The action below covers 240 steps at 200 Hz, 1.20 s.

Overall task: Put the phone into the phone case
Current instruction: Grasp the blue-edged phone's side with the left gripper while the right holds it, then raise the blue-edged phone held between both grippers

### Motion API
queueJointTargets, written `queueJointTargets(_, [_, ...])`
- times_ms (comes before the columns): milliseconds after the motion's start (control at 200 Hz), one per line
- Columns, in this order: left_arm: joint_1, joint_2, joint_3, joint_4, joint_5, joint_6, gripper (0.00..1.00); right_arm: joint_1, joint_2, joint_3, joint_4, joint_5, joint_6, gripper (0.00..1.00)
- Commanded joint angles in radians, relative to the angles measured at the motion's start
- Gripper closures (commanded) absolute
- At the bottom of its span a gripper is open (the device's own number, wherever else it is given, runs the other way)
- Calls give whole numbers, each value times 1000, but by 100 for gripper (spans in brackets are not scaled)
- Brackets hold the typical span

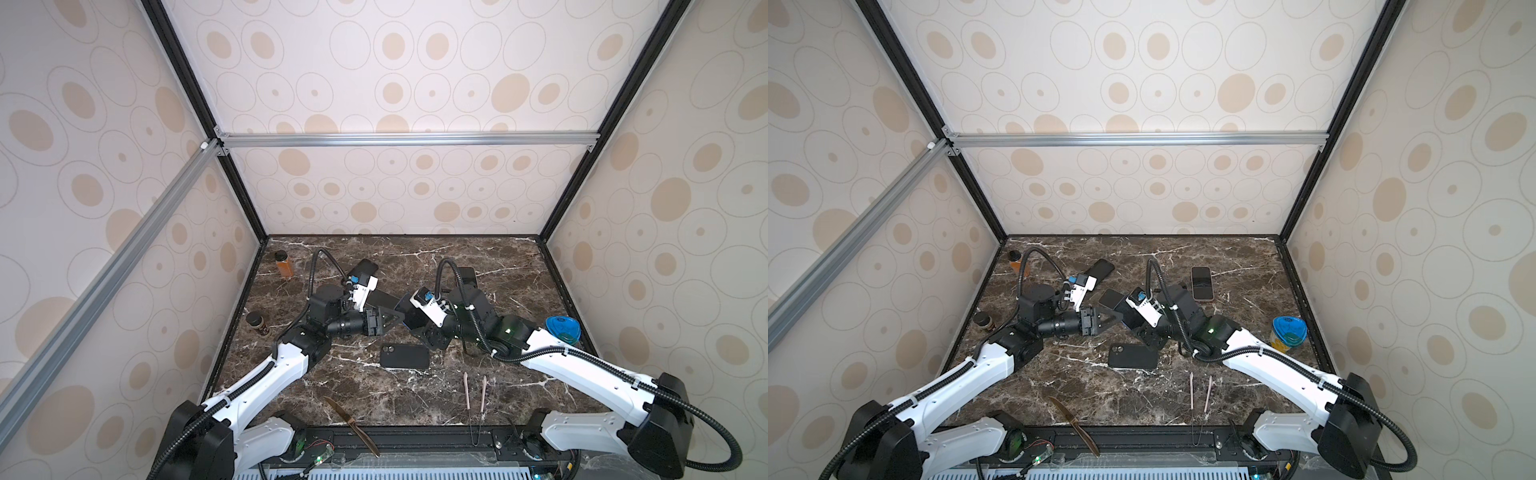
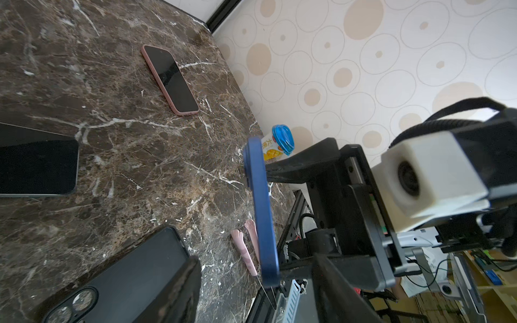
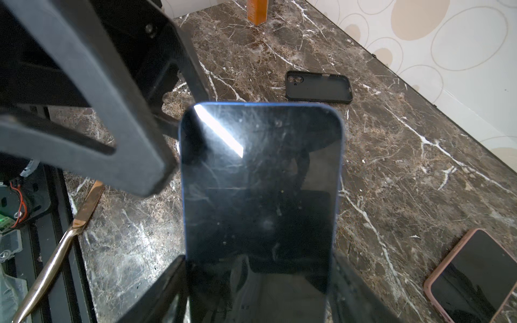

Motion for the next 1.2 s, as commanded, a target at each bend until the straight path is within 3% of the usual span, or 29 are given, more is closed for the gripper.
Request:
queueJointTargets(0, [10, 5, 50, 47, 60, -6, 44, 20, -20, 18, 11, 5, -45, 94])
queueJointTargets(140, [13, 10, 47, 51, 65, -12, 54, 37, -9, 30, -9, 27, -75, 93])
queueJointTargets(360, [15, 19, 47, 59, 79, -15, 57, 59, -4, 46, -31, 60, -105, 92])
queueJointTargets(990, [17, 13, 35, 88, 103, -31, 98, 77, -5, 66, -42, 100, -138, 88])
queueJointTargets(1070, [16, 12, 32, 88, 103, -37, 100, 79, -8, 63, -44, 109, -137, 76])
queueJointTargets(1130, [16, 9, 26, 124, 99, -40, 100, 79, -10, 61, -47, 115, -134, 50])
queueJointTargets(1195, [18, 3, 20, 137, 90, -41, 100, 78, -20, 56, -47, 119, -128, 34])
